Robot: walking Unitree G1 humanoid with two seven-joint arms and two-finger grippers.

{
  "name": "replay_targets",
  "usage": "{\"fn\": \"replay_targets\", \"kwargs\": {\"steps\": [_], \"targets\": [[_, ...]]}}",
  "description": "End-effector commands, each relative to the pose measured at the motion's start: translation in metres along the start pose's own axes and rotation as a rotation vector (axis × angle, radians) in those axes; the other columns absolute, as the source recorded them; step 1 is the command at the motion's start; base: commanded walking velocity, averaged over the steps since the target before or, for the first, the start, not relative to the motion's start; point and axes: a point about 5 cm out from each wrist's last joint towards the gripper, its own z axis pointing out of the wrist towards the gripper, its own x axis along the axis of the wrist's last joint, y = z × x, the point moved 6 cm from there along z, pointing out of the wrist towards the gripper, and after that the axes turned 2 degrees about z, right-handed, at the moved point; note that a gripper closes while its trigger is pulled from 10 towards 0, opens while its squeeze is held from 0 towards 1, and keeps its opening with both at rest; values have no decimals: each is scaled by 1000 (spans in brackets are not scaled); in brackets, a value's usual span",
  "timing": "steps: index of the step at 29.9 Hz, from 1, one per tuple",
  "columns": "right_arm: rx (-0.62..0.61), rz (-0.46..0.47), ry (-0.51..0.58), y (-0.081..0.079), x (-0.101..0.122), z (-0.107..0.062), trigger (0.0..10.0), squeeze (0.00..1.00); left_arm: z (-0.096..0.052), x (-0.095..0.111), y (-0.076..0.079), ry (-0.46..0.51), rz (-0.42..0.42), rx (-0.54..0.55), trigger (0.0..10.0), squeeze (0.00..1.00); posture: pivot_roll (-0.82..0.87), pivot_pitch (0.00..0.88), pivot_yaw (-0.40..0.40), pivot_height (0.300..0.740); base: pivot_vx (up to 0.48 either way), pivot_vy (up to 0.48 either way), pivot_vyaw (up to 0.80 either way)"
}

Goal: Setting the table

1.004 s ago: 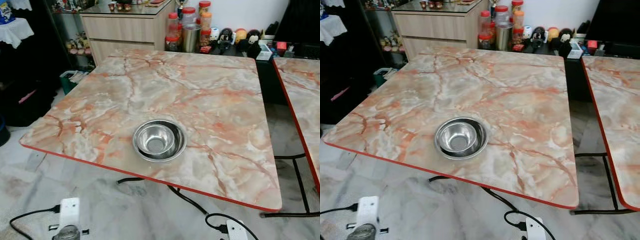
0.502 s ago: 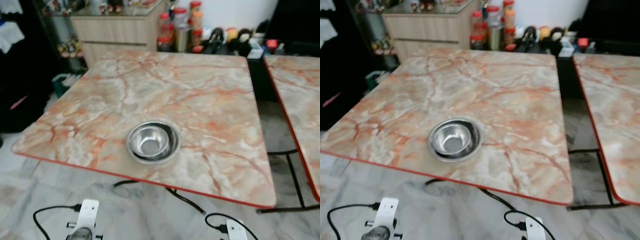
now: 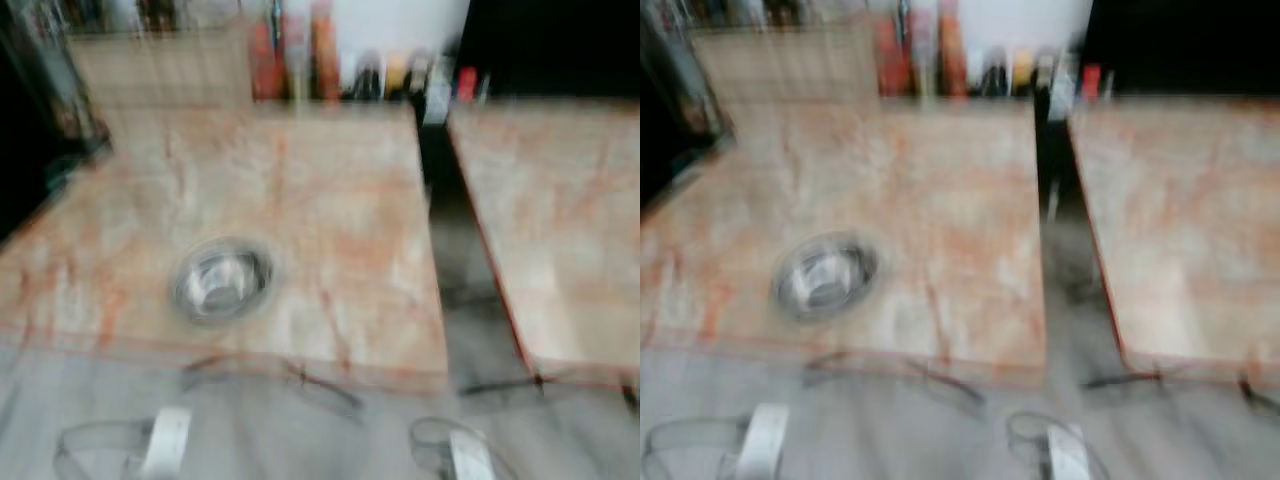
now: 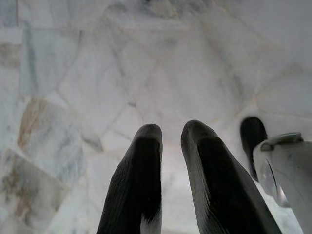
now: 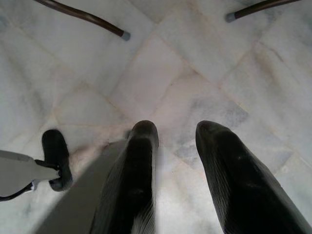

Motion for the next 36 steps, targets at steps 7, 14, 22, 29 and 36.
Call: {"fn": "replay_targets", "kwargs": {"steps": [7,14,22,29,36], "targets": [[-12,-8,-6,7,-2,-1,10000,0,0,2,4,-1,10,-13,10000,0,-54,0,63,740,0,-274,0],[-9,-3,-4,6,-1,-1,10000,0,0,2,3,-5,10,-12,10000,0,-51,0,63,740,0,-206,0],[0,-60,-5,5,0,0,10000,0,0,0,4,-13,-3,-12,10000,0,-44,0,59,740,0,-480,100],[1,-30,-8,4,0,0,10000,0,0,1,4,-11,6,-13,10000,0,-43,0,61,740,0,-480,457],[3,-36,-8,5,0,0,10000,0,0,5,8,-1,14,-22,10000,0,-43,0,58,740,0,-480,0]]}}
